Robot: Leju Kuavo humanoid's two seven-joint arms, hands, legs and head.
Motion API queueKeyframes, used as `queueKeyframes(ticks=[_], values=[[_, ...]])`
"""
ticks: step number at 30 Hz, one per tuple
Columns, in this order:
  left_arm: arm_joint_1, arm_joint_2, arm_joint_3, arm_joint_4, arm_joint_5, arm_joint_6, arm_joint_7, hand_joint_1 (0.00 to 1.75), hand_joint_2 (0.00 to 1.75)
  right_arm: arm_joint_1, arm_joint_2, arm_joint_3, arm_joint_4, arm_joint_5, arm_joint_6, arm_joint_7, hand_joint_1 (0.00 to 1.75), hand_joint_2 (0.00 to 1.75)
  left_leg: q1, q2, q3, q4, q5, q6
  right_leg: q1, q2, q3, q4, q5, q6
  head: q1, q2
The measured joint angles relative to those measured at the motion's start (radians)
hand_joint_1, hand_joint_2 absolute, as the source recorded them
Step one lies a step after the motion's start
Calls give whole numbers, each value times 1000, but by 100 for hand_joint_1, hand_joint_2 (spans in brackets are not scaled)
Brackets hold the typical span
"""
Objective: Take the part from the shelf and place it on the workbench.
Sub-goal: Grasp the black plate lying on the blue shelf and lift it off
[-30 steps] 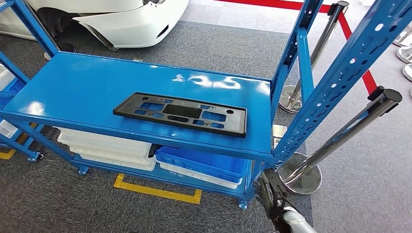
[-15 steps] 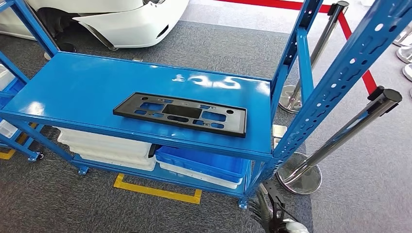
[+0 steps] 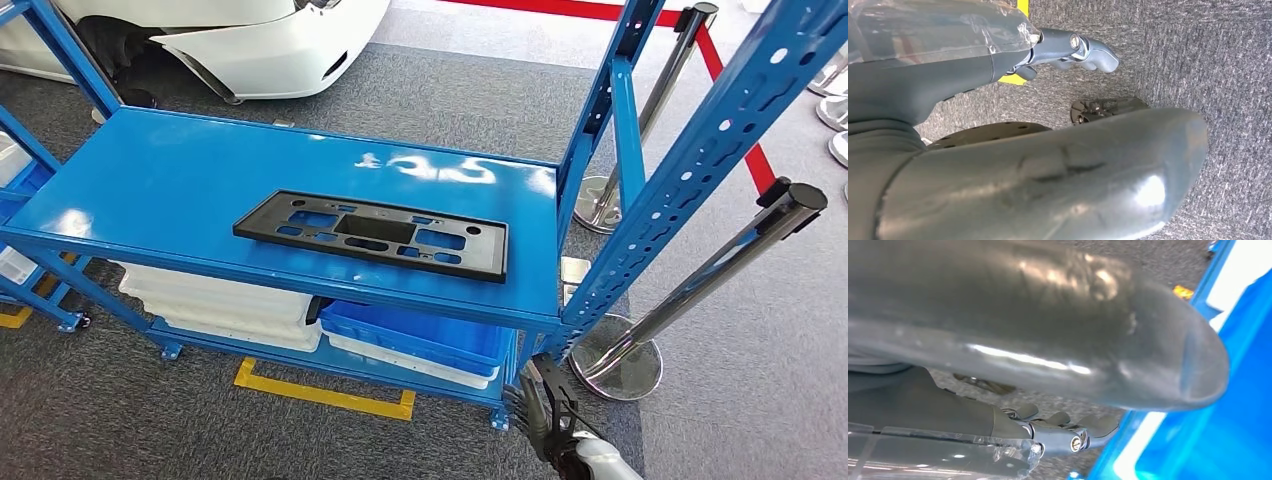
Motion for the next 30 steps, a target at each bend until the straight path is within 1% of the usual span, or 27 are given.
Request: queueKeyframes(ticks=[4, 7, 11, 16, 26, 30], values=[[0, 0, 0, 0, -2, -2, 0, 0, 0, -34, 19, 4, 0, 29, 3, -42, 0, 0, 0, 0, 0, 0, 0, 0, 0, 0, 0, 1, 0, 0, 0, 0], [0, 0, -1, 0, -6, -5, -2, 0, 0, -68, 36, 14, 0, 53, 20, -54, 0, 0, 0, 0, 0, 0, 0, 0, 0, 0, -1, 1, 0, 0, 0, 0], [0, 0, -6, 0, -13, -13, -7, 0, 0, -99, 60, 36, 0, 63, 43, -55, 0, 0, 0, 0, 0, 0, 1, -1, 0, 0, -1, 1, 0, 0, 0, 0], [0, 0, -8, 0, -14, -14, -7, 0, 0, -112, 79, 55, 0, 63, 47, -55, 0, 0, 0, -1, 0, 0, 1, -1, 0, 0, -1, 1, 0, 0, -1, 0], [0, 1, -20, 0, -14, -13, -7, 0, 0, -118, 88, 78, 0, 56, 60, -52, 0, 0, 0, -1, 0, 0, 1, -1, 0, 0, -1, 1, 0, 0, 1, 0], [0, 2, -23, 0, -14, -12, -5, 0, 0, -118, 90, 81, 0, 36, 65, -25, 0, 0, 0, -1, 0, 0, 1, -1, 0, 0, -1, 1, 0, 0, 0, 0]])
